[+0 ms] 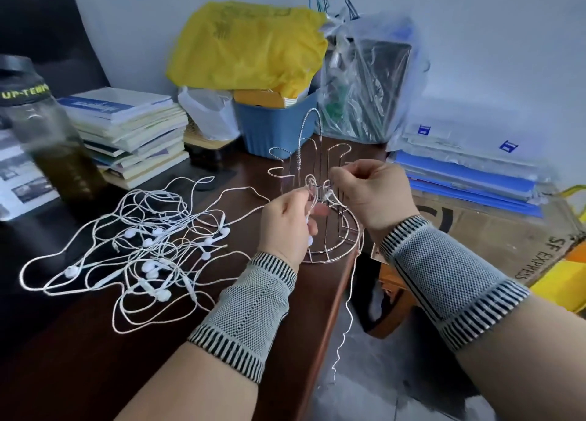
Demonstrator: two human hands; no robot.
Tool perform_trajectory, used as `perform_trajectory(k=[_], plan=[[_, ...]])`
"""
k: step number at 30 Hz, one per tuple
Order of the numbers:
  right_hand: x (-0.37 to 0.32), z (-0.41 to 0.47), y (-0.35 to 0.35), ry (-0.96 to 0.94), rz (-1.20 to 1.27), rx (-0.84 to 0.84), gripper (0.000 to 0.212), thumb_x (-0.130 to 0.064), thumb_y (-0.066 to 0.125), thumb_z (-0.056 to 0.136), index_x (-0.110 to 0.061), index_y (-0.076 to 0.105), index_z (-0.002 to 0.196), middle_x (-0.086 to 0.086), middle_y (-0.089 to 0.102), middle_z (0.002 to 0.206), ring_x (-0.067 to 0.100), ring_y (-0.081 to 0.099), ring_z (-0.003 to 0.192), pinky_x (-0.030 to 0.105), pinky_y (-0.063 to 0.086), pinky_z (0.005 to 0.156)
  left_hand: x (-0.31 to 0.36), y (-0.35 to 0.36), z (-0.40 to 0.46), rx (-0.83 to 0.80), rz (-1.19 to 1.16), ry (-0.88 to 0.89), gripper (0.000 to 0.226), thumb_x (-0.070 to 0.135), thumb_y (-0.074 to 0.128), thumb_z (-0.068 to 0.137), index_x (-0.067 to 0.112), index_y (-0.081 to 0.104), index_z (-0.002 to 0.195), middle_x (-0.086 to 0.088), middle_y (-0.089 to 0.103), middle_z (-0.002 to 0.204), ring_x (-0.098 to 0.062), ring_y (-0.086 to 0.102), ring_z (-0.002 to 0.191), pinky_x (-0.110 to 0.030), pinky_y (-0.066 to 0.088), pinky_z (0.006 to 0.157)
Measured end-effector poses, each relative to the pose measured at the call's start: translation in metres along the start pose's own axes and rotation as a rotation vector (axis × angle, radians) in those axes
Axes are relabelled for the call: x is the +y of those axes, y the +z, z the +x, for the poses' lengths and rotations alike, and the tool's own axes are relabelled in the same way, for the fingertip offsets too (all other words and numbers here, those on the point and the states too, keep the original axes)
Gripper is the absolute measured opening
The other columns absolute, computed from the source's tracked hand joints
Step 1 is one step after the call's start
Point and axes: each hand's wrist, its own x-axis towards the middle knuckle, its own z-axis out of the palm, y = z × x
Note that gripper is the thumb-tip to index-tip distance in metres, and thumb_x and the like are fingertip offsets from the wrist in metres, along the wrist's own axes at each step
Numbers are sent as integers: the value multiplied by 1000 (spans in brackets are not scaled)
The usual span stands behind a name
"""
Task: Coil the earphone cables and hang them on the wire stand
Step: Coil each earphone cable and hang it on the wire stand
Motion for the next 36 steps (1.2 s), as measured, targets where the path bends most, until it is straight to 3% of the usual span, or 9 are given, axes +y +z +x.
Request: perform_trajectory(k=[2,6,8,14,19,22,26,30,36], plan=[[-1,0,0,-11,-70,35,26,-26,71,80,-16,64,57,-10,56,49,3,46,45,23,42,53,2,1,-1,-10,-17,2,29,19,48,96,-2,68,88,-18,68,77,-11,44,45,-24,33,43],[3,-4,2,-32,-166,86,38,-31,66,84,-14,57,52,-7,50,45,6,40,41,25,38,51,-3,-3,1,-52,98,84,22,25,54,97,28,69,80,-16,69,75,-14,46,49,-24,37,46],[6,-11,-3,12,-120,79,43,-33,62,88,-7,58,54,-5,47,43,8,38,41,26,35,51,-6,-4,2,-69,71,83,19,23,55,97,29,69,86,-15,70,75,-13,45,49,-24,36,45],[17,-28,-40,372,328,-299,40,-41,60,85,-18,73,55,24,44,88,17,26,50,23,20,46,-6,-5,3,-68,-51,48,17,23,56,96,15,69,89,3,69,70,-6,43,48,-21,34,41],[18,-36,-49,428,301,-490,40,-43,61,74,-7,75,67,20,45,67,17,36,44,24,36,44,-12,-7,4,-69,65,143,26,27,55,98,24,69,77,-18,65,71,-8,39,45,-21,33,42],[16,-36,-45,503,350,-489,43,-40,62,72,0,67,85,17,59,64,20,54,45,24,48,45,-13,-8,5,-83,143,175,25,26,54,99,14,72,87,8,59,53,-5,36,43,-19,32,43],[13,-32,-36,388,250,-419,30,-26,59,90,2,64,100,14,65,67,22,47,49,24,36,45,-13,-8,6,-45,139,157,23,23,55,98,11,74,98,8,64,59,-5,36,41,-16,31,39],[11,-31,-36,242,38,-445,22,-24,61,91,-9,74,84,3,54,51,18,31,47,28,22,48,-13,-4,8,44,187,189,21,21,58,96,12,75,102,8,72,71,-3,43,38,-13,35,41],[10,-31,-32,194,-20,-459,21,-24,69,85,-4,74,82,3,49,51,17,39,47,23,35,46,-11,1,10,156,73,227,14,16,64,92,20,75,100,5,75,81,-1,64,60,-38,58,76]])
